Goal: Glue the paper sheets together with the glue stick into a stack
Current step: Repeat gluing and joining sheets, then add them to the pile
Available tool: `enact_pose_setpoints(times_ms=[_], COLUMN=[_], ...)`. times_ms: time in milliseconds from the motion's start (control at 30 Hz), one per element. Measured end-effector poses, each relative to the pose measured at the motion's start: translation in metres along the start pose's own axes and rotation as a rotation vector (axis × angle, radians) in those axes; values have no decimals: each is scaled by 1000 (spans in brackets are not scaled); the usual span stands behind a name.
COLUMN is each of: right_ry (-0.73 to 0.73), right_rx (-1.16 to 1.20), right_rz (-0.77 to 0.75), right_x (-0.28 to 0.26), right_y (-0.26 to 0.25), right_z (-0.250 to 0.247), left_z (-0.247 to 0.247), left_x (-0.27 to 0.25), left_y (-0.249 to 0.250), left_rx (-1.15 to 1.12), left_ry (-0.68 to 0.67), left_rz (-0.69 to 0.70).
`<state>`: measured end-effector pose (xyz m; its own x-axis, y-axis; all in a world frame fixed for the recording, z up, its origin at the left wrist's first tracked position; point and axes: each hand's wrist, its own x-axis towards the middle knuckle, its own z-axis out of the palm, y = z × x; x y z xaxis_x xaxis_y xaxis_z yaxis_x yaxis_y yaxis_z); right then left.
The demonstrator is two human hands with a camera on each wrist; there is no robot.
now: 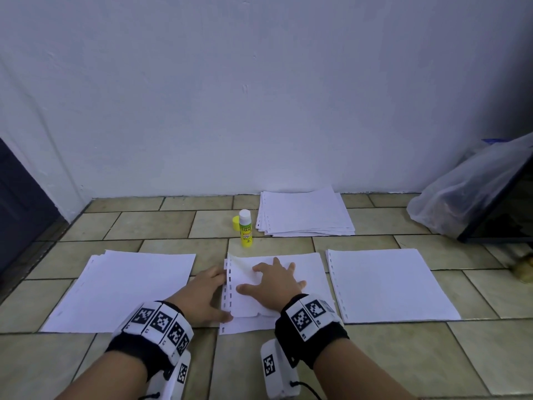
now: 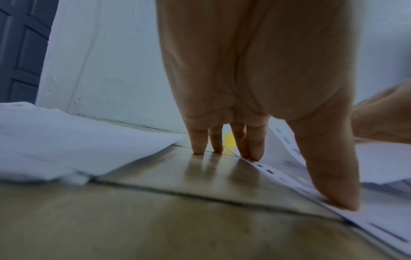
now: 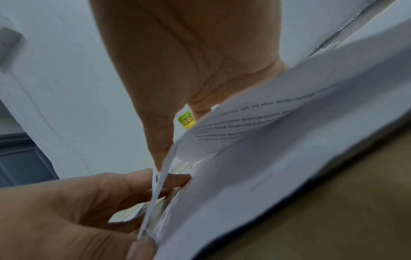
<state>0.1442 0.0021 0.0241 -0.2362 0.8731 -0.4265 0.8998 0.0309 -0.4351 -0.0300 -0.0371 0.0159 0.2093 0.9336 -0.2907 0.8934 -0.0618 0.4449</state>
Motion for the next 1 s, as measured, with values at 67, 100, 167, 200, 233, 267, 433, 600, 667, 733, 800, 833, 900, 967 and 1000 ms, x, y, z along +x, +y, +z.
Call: enact_pose_setpoints(times_ms=[67, 100, 167, 200, 233, 267, 433, 600, 667, 733, 800, 833, 900, 967, 1000], right_ry=[-4, -5, -11, -14, -17, -20, -23, -10, 8, 5, -17, -25, -31, -29, -27], right_rx=[-1, -1, -4, -5, -3, -1, -25, -9, 30, 41, 5, -17, -39, -42, -42], right_rz=[-1, -2, -4, -5, -5, -3, -2, -11, -26, -37, -34, -29, -24, -24, -23], right_x=[0, 0, -1, -1, -1, -1, -2, -2, -2, -3, -3, -3, -2, -2, -2], right_y=[0, 0, 0, 0, 0, 0, -1, 0, 0, 0, 0, 0, 0, 0, 0], right_z=[0, -1, -1, -1, -2, -2, 1, 1, 1, 2, 2, 3, 3, 3, 3], left_z=[0, 0, -1, -1, -1, -1, -1, -2, -3, -3, -2, -1, -1, -2, -3], left_x=[0, 0, 0, 1, 1, 1, 0, 0, 0, -1, -2, -2, -4, -5, -6], left_y=[1, 2, 3, 4, 4, 5, 5, 3, 3, 1, 1, 1, 2, 3, 4], left_rx=[12, 16, 25, 28, 30, 32, 40, 26, 8, -12, -24, -10, 66, 169, 197], left_ry=[-2, -3, -4, -3, -2, -2, -8, 11, 26, 35, 33, 31, 44, 68, 72], left_rz=[-6, -9, -13, -15, -16, -16, -20, -38, -47, -51, -61, -61, -43, -27, -37])
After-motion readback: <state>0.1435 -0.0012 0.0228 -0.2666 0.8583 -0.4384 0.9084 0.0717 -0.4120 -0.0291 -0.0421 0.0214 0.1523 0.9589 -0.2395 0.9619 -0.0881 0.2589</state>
